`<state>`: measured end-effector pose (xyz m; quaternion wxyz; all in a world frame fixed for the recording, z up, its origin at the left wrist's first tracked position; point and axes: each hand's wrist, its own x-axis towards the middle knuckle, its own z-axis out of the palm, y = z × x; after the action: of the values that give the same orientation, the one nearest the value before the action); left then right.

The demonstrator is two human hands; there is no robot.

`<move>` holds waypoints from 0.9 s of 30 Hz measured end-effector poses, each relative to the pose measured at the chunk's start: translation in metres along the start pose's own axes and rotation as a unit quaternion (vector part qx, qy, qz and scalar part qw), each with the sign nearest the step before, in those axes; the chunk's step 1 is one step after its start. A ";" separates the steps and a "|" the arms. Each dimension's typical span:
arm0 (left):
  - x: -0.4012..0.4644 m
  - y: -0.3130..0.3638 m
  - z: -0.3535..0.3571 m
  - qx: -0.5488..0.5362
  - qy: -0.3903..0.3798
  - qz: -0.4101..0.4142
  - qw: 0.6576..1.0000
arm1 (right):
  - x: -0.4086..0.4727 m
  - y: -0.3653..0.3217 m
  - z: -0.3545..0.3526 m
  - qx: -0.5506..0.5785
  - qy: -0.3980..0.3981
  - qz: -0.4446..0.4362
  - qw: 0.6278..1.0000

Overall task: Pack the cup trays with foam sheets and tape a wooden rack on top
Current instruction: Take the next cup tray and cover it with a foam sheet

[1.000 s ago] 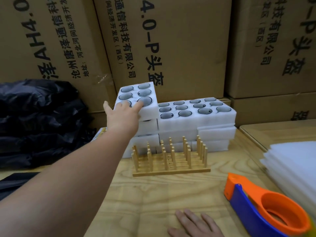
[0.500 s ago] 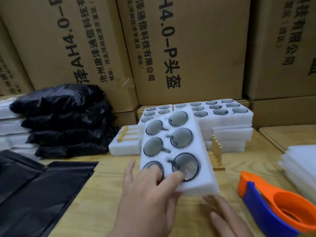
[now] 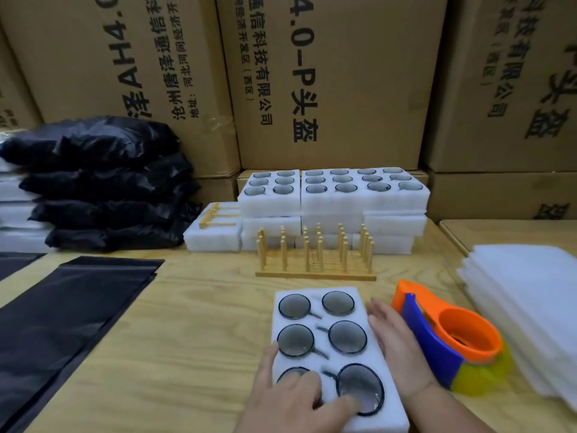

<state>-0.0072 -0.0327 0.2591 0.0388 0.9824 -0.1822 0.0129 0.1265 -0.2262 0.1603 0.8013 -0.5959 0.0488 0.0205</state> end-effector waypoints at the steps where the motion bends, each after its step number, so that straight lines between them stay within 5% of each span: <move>1: -0.001 0.007 0.012 0.031 0.027 -0.006 0.999 | 0.001 0.001 -0.001 0.007 -0.001 0.002 1.000; 3: -0.004 -0.001 0.037 0.031 0.139 0.089 0.986 | 0.002 0.004 -0.002 0.009 -0.007 0.004 1.000; 5: 0.010 -0.030 0.048 -0.090 0.209 0.130 0.965 | 0.004 0.008 -0.004 0.004 -0.012 0.004 1.000; 8: 0.031 -0.063 0.051 -0.379 0.305 -0.038 0.873 | 0.006 0.008 -0.004 -0.012 -0.012 -0.003 1.000; 10: 0.045 -0.077 0.062 -0.450 0.310 -0.193 0.815 | 0.003 0.003 -0.001 -0.015 -0.016 -0.010 1.000; 12: 0.054 -0.088 0.074 -0.407 0.258 -0.285 0.828 | -0.001 -0.002 0.002 -0.028 -0.031 -0.021 0.999; 16: 0.061 -0.089 0.083 -0.298 0.139 -0.225 0.917 | -0.006 -0.006 0.005 -0.056 -0.048 -0.025 0.997; 21: 0.056 -0.090 0.083 -0.338 0.120 -0.119 0.926 | -0.004 -0.007 0.005 -0.116 -0.028 -0.035 0.992; 27: 0.056 -0.088 0.079 -0.340 0.152 -0.122 0.920 | -0.008 -0.009 0.009 -0.125 -0.036 -0.027 0.991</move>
<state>0.0777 0.0224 0.1760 0.3994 0.9108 -0.0467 0.0940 0.1202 -0.2203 0.1721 0.7221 -0.6913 0.0009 0.0260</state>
